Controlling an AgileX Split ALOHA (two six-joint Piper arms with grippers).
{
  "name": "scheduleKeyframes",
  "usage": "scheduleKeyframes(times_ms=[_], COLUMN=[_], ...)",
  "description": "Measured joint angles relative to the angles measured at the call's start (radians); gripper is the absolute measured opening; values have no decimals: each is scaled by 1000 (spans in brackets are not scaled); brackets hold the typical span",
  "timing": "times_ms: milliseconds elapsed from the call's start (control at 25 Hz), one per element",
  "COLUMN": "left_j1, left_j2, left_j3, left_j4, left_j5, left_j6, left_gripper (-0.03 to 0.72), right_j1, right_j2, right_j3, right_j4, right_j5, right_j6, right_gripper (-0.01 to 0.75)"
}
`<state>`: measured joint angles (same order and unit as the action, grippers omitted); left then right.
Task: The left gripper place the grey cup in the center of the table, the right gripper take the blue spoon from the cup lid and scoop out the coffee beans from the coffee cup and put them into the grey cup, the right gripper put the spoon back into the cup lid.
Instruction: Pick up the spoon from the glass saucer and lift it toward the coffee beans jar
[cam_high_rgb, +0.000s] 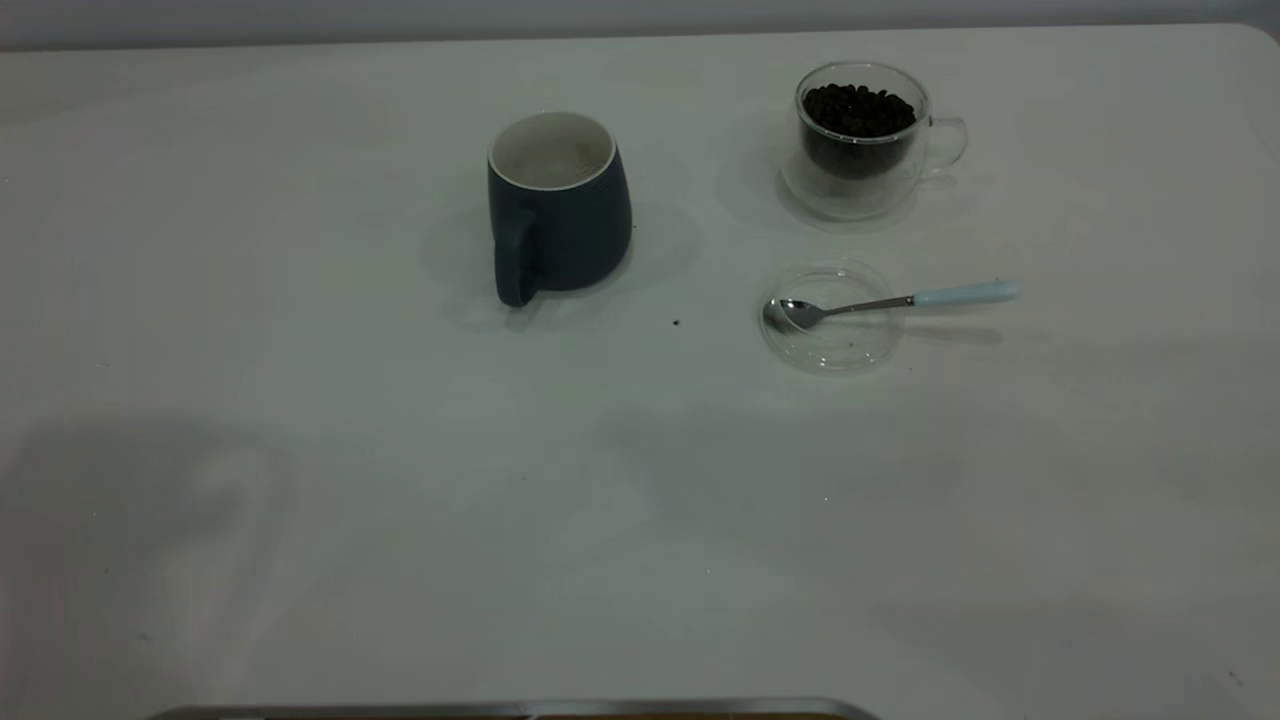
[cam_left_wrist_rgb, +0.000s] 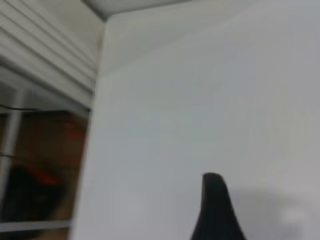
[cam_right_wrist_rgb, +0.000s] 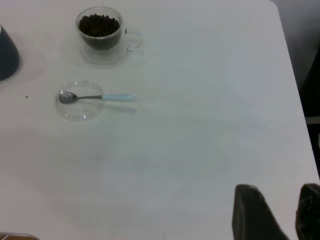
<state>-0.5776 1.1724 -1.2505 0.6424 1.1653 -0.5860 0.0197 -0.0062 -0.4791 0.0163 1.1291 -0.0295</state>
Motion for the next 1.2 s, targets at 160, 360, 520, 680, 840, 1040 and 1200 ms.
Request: scheduleKeyframes(times_ms=[160, 360, 520, 680, 840, 1040, 1200], left_j1=[0, 0, 0, 0, 0, 0, 0], left_j2=[-140, -309, -433, -535, -626, -713, -761], left_j3=[61, 246, 405, 543, 657, 756, 764], left_j4=[-121, -240, -296, -395, -531, -657, -676], left_j5=[0, 0, 0, 0, -10, -48, -51], left_j6=[61, 174, 266, 340, 453, 602, 620], left_gripper=[588, 588, 588, 588, 588, 588, 588], right_j1=[0, 0, 0, 0, 0, 0, 0], right_j2=[-1, -1, -1, -1, -1, -1, -1], right_j3=[0, 0, 0, 0, 0, 0, 0], right_j4=[0, 0, 0, 0, 0, 0, 0], right_j5=[0, 0, 0, 0, 0, 0, 0], right_j6=[0, 0, 0, 0, 0, 0, 0], right_gripper=[250, 250, 250, 250, 250, 250, 250])
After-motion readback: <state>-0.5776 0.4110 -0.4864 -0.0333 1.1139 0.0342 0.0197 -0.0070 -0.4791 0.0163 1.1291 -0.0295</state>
